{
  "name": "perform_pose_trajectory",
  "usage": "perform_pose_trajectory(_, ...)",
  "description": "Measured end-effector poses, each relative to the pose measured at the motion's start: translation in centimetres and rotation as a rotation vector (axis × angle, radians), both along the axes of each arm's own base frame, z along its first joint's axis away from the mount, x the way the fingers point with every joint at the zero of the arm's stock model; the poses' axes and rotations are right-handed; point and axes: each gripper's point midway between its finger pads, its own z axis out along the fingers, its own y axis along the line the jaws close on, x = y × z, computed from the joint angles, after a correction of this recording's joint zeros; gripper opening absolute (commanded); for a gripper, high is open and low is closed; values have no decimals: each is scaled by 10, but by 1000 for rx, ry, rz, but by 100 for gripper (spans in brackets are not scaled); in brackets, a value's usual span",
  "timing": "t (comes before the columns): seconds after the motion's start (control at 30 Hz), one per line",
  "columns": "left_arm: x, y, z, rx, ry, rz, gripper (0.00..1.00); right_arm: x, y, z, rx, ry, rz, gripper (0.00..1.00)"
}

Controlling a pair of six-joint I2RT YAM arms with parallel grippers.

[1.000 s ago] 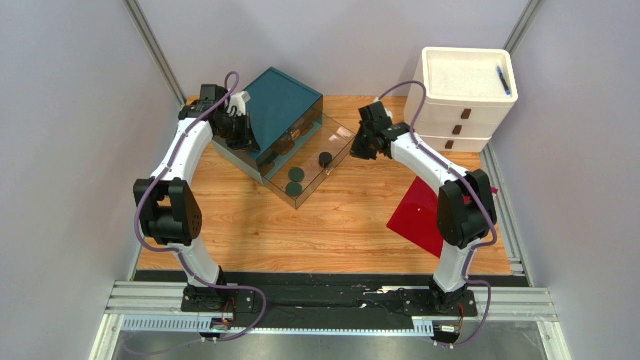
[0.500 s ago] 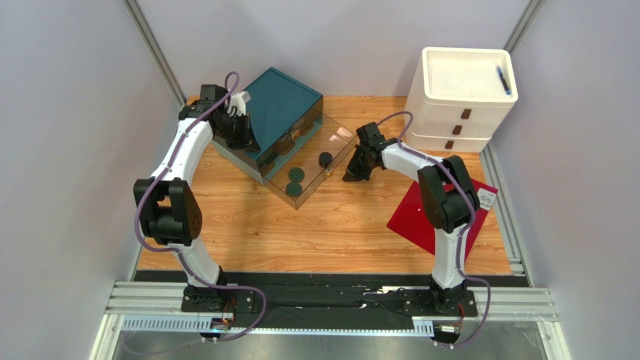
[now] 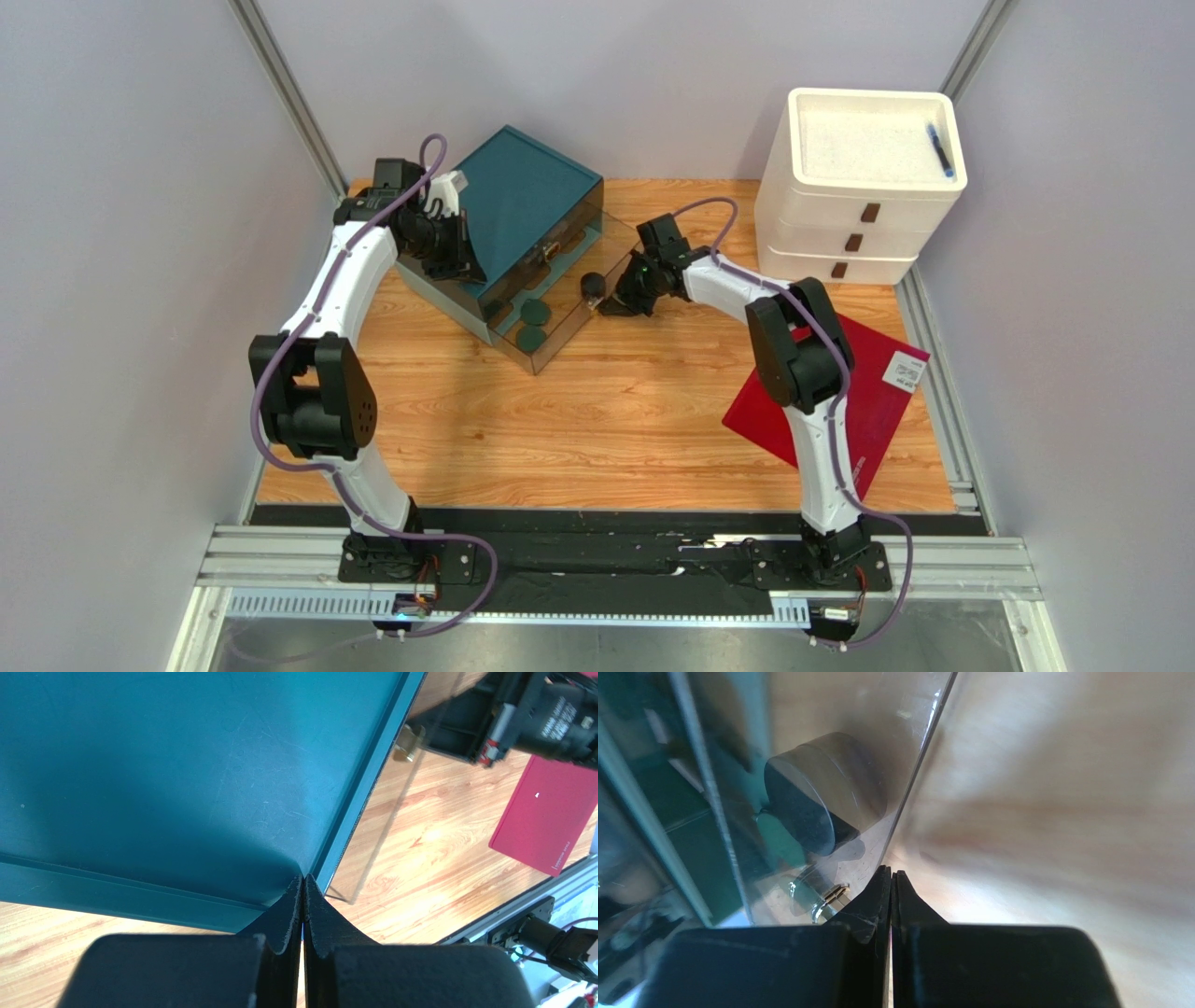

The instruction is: Organize the makeup

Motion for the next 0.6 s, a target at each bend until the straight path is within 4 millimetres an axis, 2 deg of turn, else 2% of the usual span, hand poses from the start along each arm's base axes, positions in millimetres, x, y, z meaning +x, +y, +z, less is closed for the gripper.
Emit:
perform_pose_trajectory(0.13, 0, 0, 0, -1, -4, 0, 0, 23, 35, 2, 96, -29, 16, 0)
perform_pose_trajectory(0.33, 0, 0, 0, -1, -6, 0, 0, 44, 92, 5, 217, -53, 63, 0)
perform_pose_trajectory(0.5, 0, 0, 2, 1, -7, 0, 0, 31, 112, 7, 235, -44, 101, 0)
perform_pose_trajectory(0.6, 1, 1, 8, 3, -17, 2, 0, 16, 106, 11, 219, -43, 105, 0)
